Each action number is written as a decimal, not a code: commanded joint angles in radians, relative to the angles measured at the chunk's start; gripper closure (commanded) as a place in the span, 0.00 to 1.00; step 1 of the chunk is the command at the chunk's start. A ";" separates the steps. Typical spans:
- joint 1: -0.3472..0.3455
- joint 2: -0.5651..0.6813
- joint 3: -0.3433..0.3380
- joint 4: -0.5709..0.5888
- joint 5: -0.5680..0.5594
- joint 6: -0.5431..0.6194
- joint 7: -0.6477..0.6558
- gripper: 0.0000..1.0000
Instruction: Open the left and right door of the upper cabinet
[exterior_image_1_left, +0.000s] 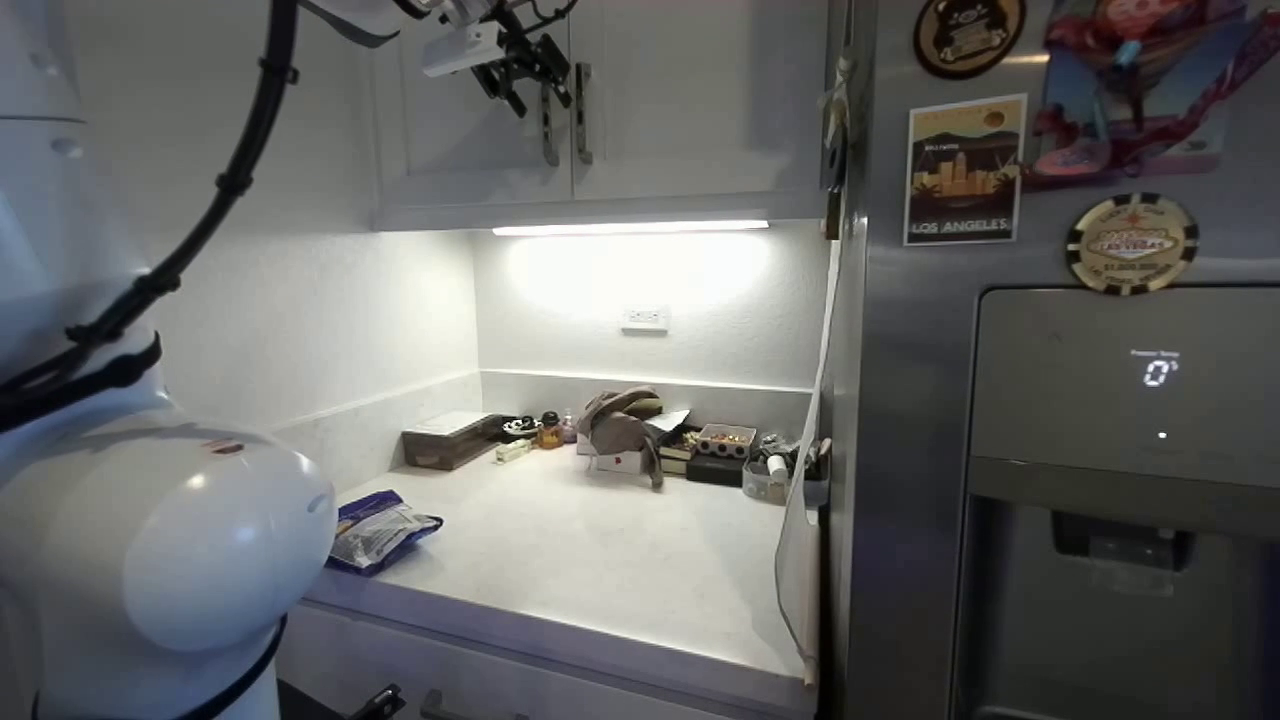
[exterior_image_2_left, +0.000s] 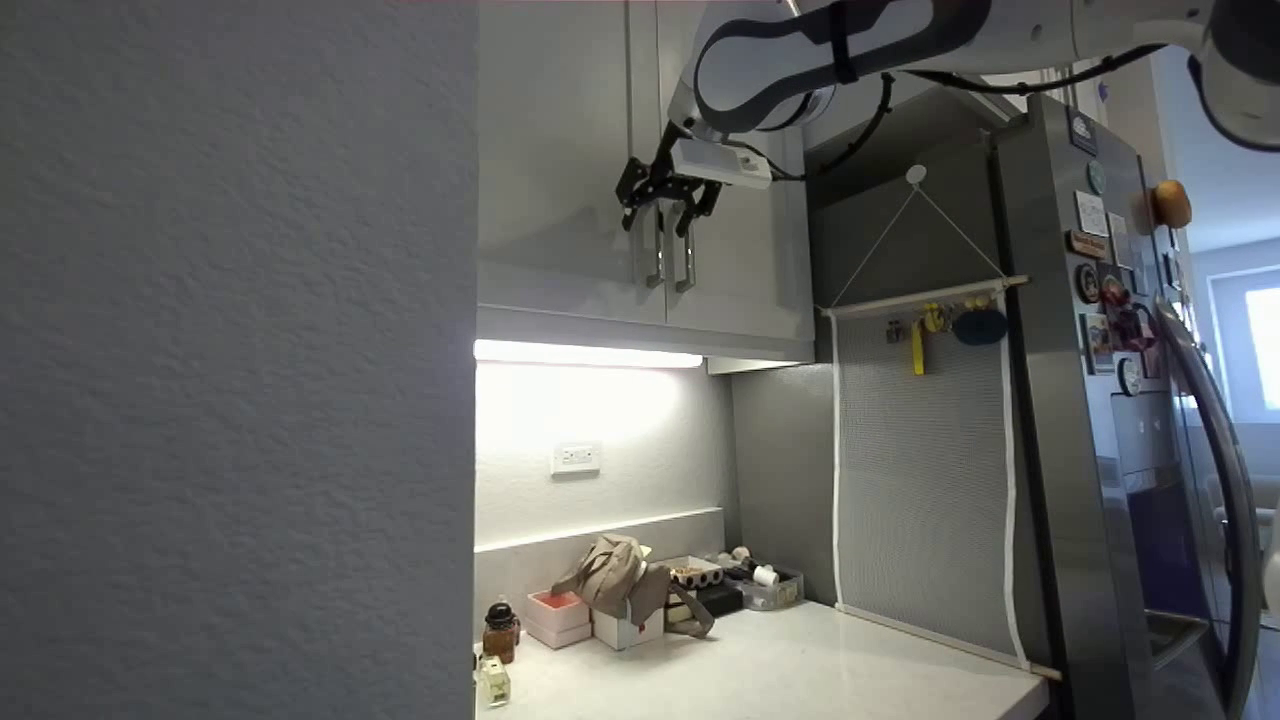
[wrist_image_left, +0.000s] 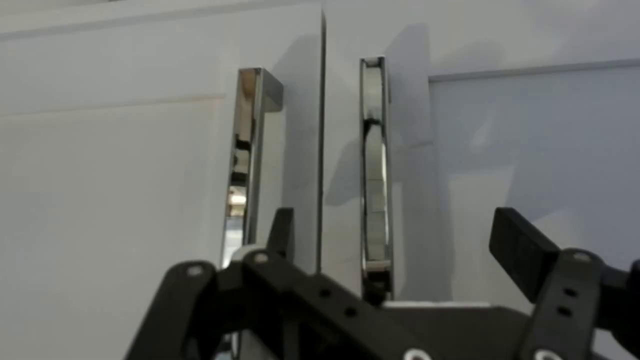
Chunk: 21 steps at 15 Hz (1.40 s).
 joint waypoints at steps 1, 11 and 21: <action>0.022 0.021 -0.008 -0.009 0.041 0.086 -0.049 0.00; 0.030 0.001 -0.033 -0.035 0.080 0.078 -0.075 0.32; 0.033 -0.013 -0.071 -0.033 0.221 0.026 -0.197 0.85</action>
